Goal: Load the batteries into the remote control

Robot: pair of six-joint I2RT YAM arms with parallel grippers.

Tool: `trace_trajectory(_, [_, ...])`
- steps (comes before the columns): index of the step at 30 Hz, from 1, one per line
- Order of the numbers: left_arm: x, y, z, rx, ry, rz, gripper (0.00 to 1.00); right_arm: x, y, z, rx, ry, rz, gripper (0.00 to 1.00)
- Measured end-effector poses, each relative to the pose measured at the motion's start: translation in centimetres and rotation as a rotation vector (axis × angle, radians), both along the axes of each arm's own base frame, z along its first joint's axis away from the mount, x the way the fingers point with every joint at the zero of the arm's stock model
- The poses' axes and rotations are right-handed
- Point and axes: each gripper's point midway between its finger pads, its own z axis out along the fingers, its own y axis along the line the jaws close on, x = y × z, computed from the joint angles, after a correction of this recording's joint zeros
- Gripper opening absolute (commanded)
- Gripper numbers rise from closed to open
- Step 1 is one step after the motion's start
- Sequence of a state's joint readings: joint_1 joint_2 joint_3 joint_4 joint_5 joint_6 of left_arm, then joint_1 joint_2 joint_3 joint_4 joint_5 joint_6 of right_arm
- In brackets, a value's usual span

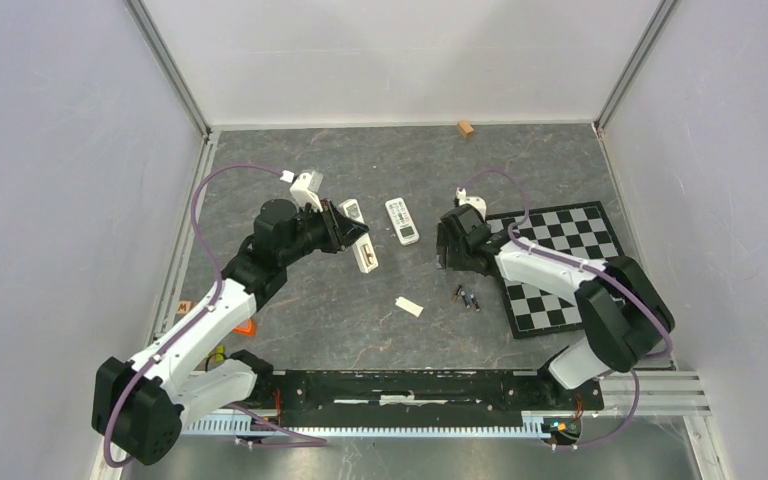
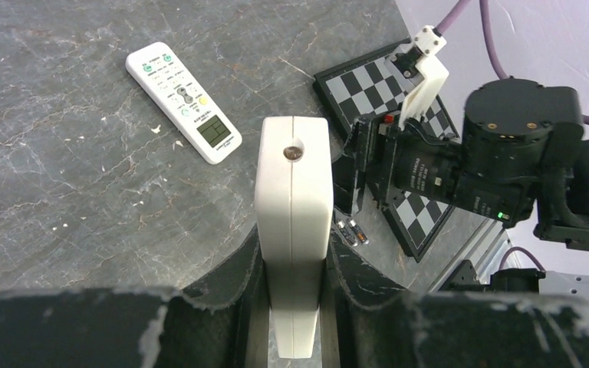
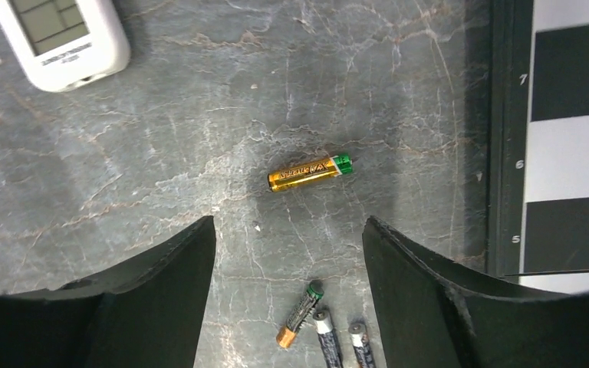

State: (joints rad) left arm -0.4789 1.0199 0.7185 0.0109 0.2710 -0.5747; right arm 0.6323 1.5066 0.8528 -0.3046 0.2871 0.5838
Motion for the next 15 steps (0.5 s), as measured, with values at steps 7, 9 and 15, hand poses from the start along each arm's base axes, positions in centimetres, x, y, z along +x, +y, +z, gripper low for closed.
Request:
trace_trajectory(7, [-0.1, 0.2, -0.8, 0.008, 0.010, 0.007, 0.02, 0.3, 0.2, -2.6, 0.022, 0.070, -0.153, 0.64])
trace_trajectory(9, [-0.2, 0.3, -0.9, 0.008, 0.010, 0.008, 0.02, 0.5, 0.0, -2.9, 0.022, 0.070, -0.189, 0.65])
trace_trajectory(15, [-0.3, 0.3, -0.6, 0.004, 0.002, 0.008, 0.02, 1.6, -0.5, -3.3, -0.006, 0.058, -0.287, 0.64])
